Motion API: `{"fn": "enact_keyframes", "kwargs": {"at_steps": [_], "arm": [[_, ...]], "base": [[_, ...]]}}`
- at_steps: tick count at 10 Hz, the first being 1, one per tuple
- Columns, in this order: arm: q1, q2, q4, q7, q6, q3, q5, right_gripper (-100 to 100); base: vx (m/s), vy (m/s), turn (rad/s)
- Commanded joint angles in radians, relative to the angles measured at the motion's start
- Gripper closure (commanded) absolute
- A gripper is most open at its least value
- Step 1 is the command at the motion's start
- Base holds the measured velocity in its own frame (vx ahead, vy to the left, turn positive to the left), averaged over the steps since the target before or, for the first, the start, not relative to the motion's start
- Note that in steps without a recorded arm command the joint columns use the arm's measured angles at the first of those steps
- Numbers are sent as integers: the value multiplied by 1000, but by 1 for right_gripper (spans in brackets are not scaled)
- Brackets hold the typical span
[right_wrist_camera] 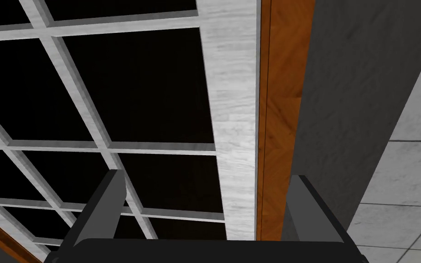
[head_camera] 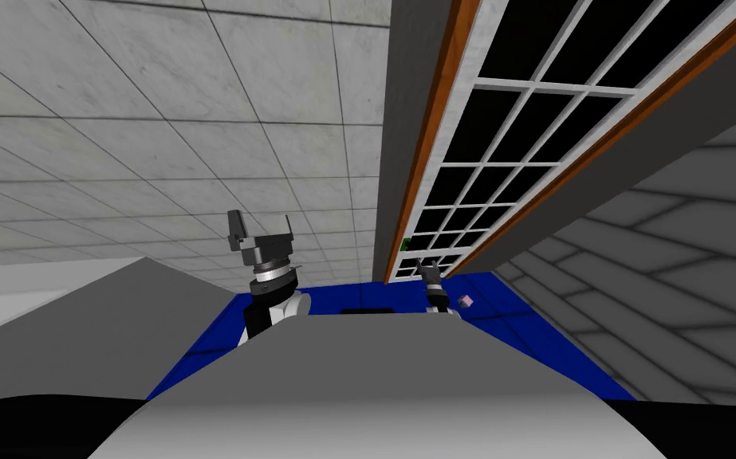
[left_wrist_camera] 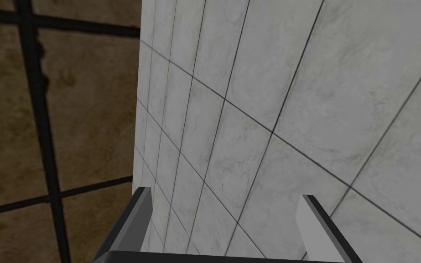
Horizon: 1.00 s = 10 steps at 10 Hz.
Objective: Pull the door open
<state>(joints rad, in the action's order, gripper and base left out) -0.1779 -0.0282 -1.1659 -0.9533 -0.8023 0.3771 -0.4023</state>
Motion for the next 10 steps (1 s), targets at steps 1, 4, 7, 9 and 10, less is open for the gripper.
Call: {"fn": "enact_keyframes", "kwargs": {"at_steps": [1,4,7,9,10], "arm": [[8,0,30,-20,-6,9,-7,-100],[41,9,124,-95,-25,45,-41,-100],[61,15,187,-140,-36,66,-61,-100],[69,18,211,-158,-41,75,-69,-100],[78,21,235,-177,-45,84,-78,-100]], "base": [[22,-77,72],[18,-84,176],[13,-76,122],[9,-55,95],[17,-60,161]]}}
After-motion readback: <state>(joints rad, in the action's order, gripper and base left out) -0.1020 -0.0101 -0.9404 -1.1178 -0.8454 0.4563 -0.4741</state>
